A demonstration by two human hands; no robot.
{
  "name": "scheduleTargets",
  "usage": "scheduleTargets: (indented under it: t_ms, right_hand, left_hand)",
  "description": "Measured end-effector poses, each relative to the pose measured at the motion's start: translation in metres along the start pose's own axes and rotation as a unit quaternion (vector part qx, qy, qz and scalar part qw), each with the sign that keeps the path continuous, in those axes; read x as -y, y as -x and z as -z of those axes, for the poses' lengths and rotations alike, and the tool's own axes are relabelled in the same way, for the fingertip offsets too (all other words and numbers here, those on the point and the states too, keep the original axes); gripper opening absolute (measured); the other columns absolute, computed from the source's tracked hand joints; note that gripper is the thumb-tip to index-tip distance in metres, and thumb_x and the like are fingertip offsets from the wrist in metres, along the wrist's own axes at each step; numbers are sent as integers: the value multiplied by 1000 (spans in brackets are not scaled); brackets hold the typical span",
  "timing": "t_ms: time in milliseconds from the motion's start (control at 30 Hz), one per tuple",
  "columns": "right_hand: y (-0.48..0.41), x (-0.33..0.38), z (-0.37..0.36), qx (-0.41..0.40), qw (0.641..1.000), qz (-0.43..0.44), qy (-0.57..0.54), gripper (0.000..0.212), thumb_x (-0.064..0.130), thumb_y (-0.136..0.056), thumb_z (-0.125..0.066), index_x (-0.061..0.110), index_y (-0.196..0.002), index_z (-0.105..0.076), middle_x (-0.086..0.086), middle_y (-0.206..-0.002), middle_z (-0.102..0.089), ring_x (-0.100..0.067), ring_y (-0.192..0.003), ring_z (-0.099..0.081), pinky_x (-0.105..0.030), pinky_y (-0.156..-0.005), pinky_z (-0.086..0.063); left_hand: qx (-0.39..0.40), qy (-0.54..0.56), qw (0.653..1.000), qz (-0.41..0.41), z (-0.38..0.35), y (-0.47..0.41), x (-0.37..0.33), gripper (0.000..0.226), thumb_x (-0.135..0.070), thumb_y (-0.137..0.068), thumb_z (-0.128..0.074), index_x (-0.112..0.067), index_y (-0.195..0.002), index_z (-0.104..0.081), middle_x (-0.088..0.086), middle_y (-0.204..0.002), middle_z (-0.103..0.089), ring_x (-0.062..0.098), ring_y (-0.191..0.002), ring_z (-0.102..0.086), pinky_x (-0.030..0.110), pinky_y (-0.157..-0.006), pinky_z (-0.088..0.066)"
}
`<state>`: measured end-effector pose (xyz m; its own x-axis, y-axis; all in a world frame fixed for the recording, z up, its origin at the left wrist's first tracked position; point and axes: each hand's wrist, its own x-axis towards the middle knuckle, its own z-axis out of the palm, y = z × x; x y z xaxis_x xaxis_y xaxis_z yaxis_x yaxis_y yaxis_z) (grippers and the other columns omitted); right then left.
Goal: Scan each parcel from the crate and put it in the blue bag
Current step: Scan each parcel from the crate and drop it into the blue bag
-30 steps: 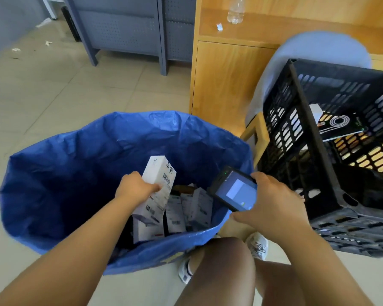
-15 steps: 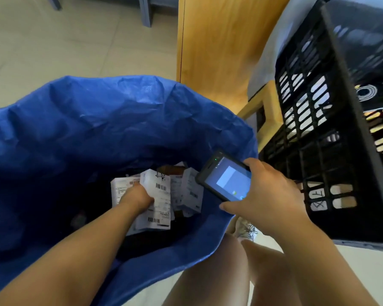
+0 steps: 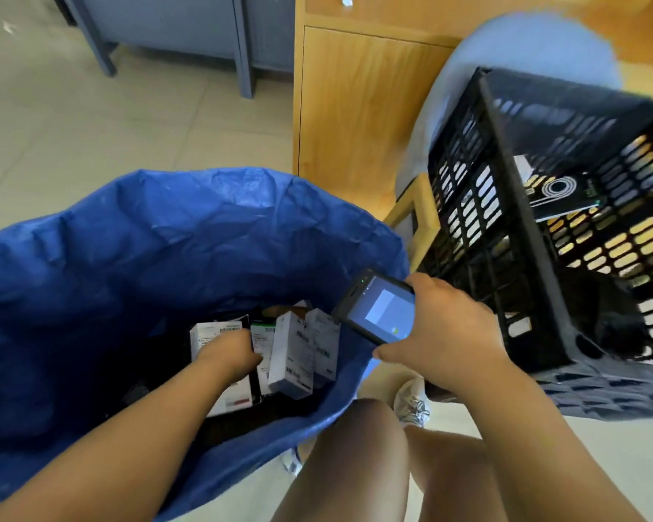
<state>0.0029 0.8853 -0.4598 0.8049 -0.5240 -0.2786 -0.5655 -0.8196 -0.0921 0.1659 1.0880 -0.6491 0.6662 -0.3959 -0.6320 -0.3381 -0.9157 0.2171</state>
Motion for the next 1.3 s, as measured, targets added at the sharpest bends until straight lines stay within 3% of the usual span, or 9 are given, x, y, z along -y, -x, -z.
scheduleTargets:
  t_ms: [133,300,633,767,900,1000,1167,1300]
  right_hand:
    - [25,-4,25,-37,999,5,-2,76,62,-53,-74,26,-111,-43,8,-97,-51,-20,-82,-50,-33,-68,-39]
    - [59,-17,63,-93,996,-6,-13,82,66,-50,-74,26,-114,-44,8,-94,-50,-19,-78,-50,-32,-64,-38]
    - [124,-99,118,-195,975,-79,-76,82,66,-51,-77,27,-115,-44,8,-95,-51,-17,-80,-53,-35,-65,-50]
    - [136,-148,122,-216,965,-121,-88,84,65,-53,-77,25,-119,-43,7,-95,-49,-19,-81,-53,-36,-66,-51]
    - [135,-200,116,-232,952,-175,-92,86,66,-50,-77,26,-119,-43,8,-90,-44,-17,-79,-50,-34,-65,-49]
    - [127,-237,106,-231,944,-216,-97,85,67,-50,-75,27,-116,-41,9,-88,-44,-17,-79,-50,-35,-70,-50]
    - [103,-289,91,-236,930,-268,-81,76,63,-52,-74,26,-111,-43,6,-90,-49,-21,-79,-50,-34,-68,-46]
    - [83,-319,84,-250,926,-276,-58,70,58,-55,-72,23,-110,-44,4,-92,-51,-22,-81,-50,-35,-71,-44]
  left_hand:
    - [-45,-29,998,-38,29,32,-15,24,-38,-90,-54,-21,-107,-57,2,-107,-61,17,-85,-54,28,-64,-42]
    - [-103,-82,986,-106,62,75,-42,23,-47,-90,-51,-25,-99,-52,-3,-97,-58,17,-84,-56,30,-65,-46]
    - [-231,-62,941,-237,121,143,-146,18,-53,-88,-54,-36,-93,-53,-16,-86,-60,6,-84,-57,26,-69,-46]
    - [-239,-27,922,-304,131,162,-207,20,-51,-88,-56,-32,-90,-58,-13,-84,-63,6,-82,-58,28,-72,-48]
    - [-234,-18,897,-376,131,165,-274,17,-48,-89,-58,-32,-90,-58,-13,-83,-61,3,-77,-57,22,-64,-44]
    - [-228,-31,883,-408,126,156,-321,17,-48,-88,-59,-32,-94,-60,-15,-84,-61,4,-79,-59,31,-70,-52]
    - [-204,-134,859,-450,108,128,-396,23,-51,-87,-57,-29,-95,-59,-10,-91,-64,10,-82,-58,32,-70,-52]
    - [-101,-225,863,-442,83,93,-450,34,-51,-87,-58,-28,-112,-56,-4,-109,-61,17,-95,-58,36,-80,-52]
